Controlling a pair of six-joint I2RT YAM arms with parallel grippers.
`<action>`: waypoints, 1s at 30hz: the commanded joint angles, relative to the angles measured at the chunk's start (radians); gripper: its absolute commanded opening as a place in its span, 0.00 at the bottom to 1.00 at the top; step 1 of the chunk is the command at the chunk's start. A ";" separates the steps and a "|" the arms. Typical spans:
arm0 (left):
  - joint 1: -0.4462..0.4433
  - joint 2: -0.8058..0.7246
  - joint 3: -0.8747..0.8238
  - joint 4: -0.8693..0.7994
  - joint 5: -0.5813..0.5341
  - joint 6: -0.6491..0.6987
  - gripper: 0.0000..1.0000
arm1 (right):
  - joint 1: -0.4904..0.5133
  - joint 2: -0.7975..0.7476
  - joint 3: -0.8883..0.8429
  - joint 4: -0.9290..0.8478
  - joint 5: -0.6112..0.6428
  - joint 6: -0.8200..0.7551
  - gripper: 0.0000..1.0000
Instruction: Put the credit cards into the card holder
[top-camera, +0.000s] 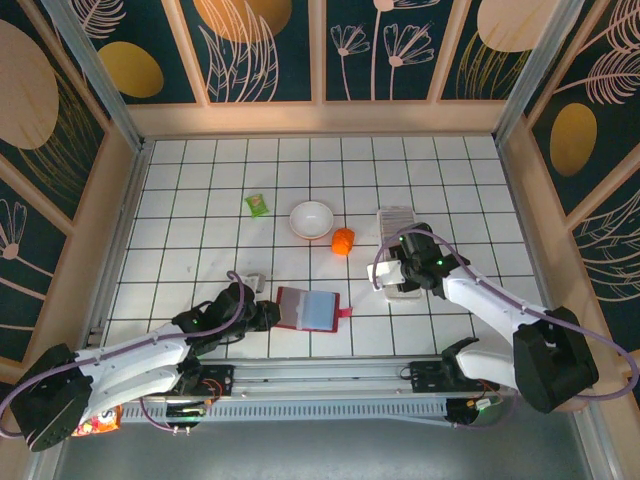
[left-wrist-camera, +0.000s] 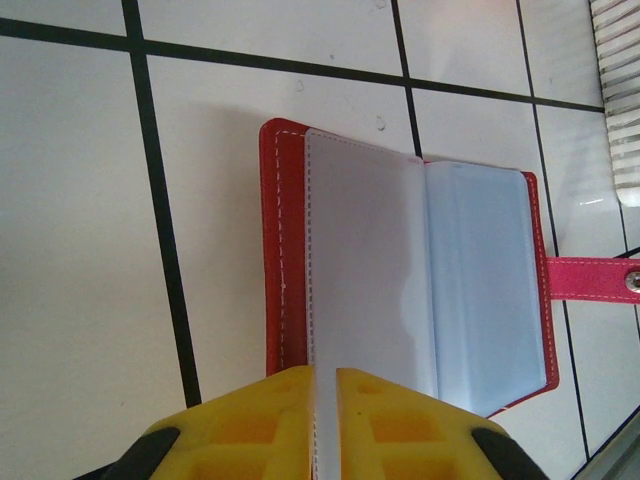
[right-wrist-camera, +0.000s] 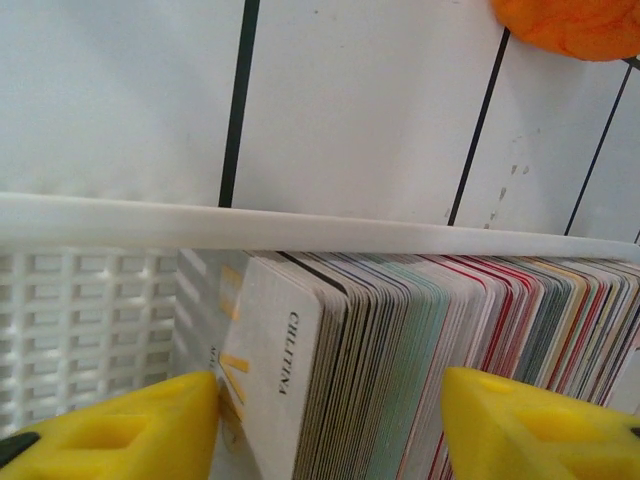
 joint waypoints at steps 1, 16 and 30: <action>-0.003 0.007 -0.007 0.021 0.021 -0.006 0.13 | 0.001 -0.034 0.026 0.011 0.013 0.001 0.54; -0.004 0.031 -0.011 0.047 0.025 -0.006 0.10 | -0.001 -0.066 0.029 -0.003 0.013 -0.003 0.29; -0.003 0.018 -0.013 0.047 0.024 -0.018 0.13 | -0.003 -0.087 0.039 0.003 0.011 0.016 0.24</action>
